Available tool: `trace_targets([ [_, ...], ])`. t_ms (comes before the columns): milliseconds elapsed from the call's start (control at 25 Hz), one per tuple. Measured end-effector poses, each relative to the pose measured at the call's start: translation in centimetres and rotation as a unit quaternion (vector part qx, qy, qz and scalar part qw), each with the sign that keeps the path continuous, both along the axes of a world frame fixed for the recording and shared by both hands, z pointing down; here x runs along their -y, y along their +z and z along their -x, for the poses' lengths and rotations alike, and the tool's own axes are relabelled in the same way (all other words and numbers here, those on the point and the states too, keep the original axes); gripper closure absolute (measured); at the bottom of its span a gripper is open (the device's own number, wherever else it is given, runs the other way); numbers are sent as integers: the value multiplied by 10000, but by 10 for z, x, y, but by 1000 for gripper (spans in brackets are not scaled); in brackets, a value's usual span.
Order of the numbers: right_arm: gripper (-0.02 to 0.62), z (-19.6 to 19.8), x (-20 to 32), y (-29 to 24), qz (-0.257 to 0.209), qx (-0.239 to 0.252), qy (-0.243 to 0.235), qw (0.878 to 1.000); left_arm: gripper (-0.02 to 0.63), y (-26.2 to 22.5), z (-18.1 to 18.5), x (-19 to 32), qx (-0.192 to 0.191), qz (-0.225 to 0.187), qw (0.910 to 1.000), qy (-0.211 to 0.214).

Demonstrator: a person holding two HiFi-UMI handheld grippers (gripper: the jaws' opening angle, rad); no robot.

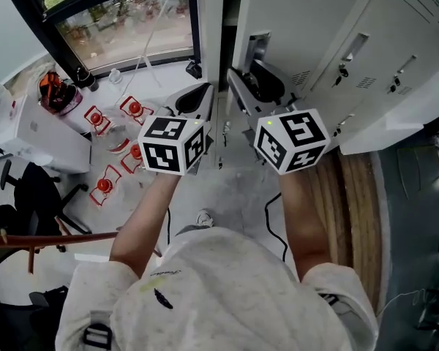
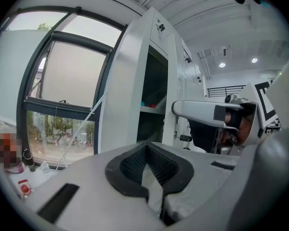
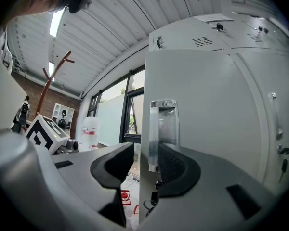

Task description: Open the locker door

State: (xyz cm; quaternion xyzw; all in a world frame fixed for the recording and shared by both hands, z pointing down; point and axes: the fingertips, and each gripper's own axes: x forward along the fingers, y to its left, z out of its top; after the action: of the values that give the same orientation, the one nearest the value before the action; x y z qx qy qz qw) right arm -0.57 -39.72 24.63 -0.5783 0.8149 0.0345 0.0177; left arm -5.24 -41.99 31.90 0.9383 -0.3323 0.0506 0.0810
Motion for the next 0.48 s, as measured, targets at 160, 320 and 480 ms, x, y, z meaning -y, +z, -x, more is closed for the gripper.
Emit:
trace_targets([
  [160, 449, -2, -16, 0, 15, 16, -122, 9999, 600, -4, 0, -15, -7, -36, 9999, -136],
  [320, 457, -8, -33, 0, -5, 46, -179, 9998, 600, -6, -7, -33, 11, -76, 9999, -155],
  [480, 465, -15, -49, 0, -30, 80, -272, 9996, 600, -5, -16, -49, 59, -70, 9998, -159],
])
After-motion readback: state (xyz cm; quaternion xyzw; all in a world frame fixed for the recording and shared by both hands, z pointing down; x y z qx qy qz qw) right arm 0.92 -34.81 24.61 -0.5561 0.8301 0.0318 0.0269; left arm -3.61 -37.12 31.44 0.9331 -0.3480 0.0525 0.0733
